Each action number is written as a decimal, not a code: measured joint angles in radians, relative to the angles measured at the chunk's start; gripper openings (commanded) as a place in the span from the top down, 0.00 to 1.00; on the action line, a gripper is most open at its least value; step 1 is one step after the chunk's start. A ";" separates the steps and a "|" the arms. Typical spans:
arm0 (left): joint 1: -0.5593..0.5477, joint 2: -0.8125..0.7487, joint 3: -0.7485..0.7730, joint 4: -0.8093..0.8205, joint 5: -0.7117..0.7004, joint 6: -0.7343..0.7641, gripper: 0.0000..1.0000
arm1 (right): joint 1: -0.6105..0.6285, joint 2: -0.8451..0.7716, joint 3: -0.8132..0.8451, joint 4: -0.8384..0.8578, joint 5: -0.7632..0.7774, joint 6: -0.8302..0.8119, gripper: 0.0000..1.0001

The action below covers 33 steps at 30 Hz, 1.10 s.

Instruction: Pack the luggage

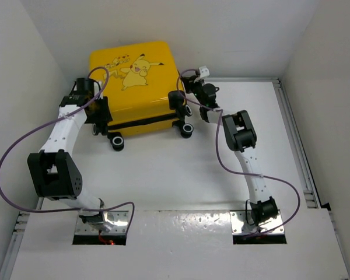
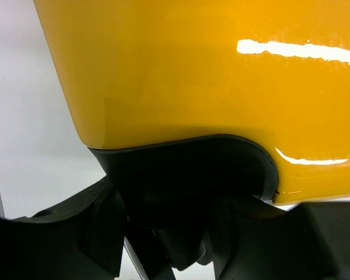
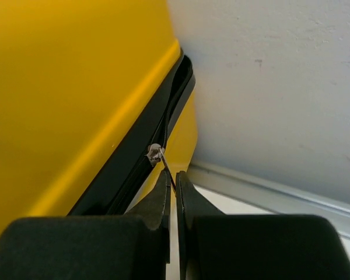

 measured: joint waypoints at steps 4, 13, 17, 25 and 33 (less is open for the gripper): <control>0.007 0.005 0.006 0.001 0.007 0.016 1.00 | 0.009 0.101 0.175 -0.047 0.040 0.024 1.00; 0.060 -0.003 0.005 0.014 0.043 0.024 0.19 | 0.021 -0.005 -0.068 0.036 0.124 0.074 0.41; 0.097 -0.068 -0.054 0.084 0.092 0.018 0.05 | -0.012 -0.130 -0.337 0.055 0.150 0.092 0.32; 0.109 -0.233 -0.148 0.248 0.292 0.014 0.00 | -0.016 -0.271 -0.551 0.016 0.138 0.169 0.38; 0.125 -0.485 -0.148 0.372 0.377 -0.011 0.00 | 0.090 -0.323 -0.606 -0.039 0.148 0.233 0.38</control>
